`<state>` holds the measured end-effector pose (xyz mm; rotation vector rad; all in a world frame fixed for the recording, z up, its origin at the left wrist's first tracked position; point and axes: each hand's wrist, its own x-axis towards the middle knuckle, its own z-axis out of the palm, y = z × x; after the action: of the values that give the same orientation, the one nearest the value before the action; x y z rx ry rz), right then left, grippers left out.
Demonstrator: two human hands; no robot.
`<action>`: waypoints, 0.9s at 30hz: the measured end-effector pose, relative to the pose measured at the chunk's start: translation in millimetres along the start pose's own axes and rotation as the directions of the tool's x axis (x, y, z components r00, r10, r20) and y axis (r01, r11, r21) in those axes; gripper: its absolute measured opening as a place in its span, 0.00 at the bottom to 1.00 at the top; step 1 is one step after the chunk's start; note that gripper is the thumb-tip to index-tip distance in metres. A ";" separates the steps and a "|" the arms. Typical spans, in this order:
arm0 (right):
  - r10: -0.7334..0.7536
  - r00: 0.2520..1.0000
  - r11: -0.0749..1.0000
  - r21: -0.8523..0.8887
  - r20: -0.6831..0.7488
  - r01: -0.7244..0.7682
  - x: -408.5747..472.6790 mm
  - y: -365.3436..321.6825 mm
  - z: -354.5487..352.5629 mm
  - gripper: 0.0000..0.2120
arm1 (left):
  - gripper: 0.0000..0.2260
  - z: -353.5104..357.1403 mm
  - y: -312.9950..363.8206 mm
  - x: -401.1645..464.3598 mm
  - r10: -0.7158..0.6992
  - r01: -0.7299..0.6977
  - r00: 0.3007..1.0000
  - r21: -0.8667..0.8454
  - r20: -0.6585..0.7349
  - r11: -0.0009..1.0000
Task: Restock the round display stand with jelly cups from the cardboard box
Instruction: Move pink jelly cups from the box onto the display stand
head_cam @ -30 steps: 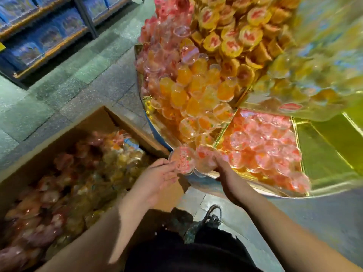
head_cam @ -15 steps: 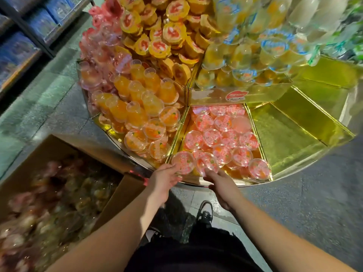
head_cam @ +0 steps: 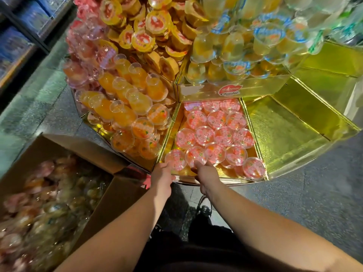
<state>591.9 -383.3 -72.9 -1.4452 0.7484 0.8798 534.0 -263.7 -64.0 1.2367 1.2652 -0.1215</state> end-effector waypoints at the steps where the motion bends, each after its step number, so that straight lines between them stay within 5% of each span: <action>1: -0.003 1.000 1.000 0.005 -0.003 0.003 1.9 0.4 0.9 0.30 | 0.04 1.7 -0.2 0.1 0.004 -0.004 1.000 -0.003 -0.011 1.000; 11: 0.008 1.000 0.993 -0.116 -0.023 -0.010 5.2 -3.7 -2.1 0.27 | 0.17 -9.2 0.4 4.6 0.025 -0.040 0.996 0.181 0.084 0.983; 21: 0.063 0.992 0.932 -0.362 0.111 -0.019 -4.9 -18.6 -24.7 0.36 | 0.19 -19.8 4.7 -5.7 -0.042 0.031 0.994 0.102 0.099 0.994; 24: 0.005 0.977 0.850 -0.516 0.212 0.108 -20.0 -28.1 -28.0 0.21 | 0.17 -27.3 7.2 -13.4 -0.032 0.026 0.997 0.069 0.077 0.997; 27: -0.048 0.934 0.608 -0.732 0.354 0.309 -39.5 -40.4 -18.9 0.14 | 0.15 -47.5 8.9 -22.9 0.029 -0.036 0.995 0.072 0.094 0.997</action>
<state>608.4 -401.5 -18.7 -2.0364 -0.0831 1.3169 500.7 -236.9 -31.8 1.2994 1.1679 -0.2013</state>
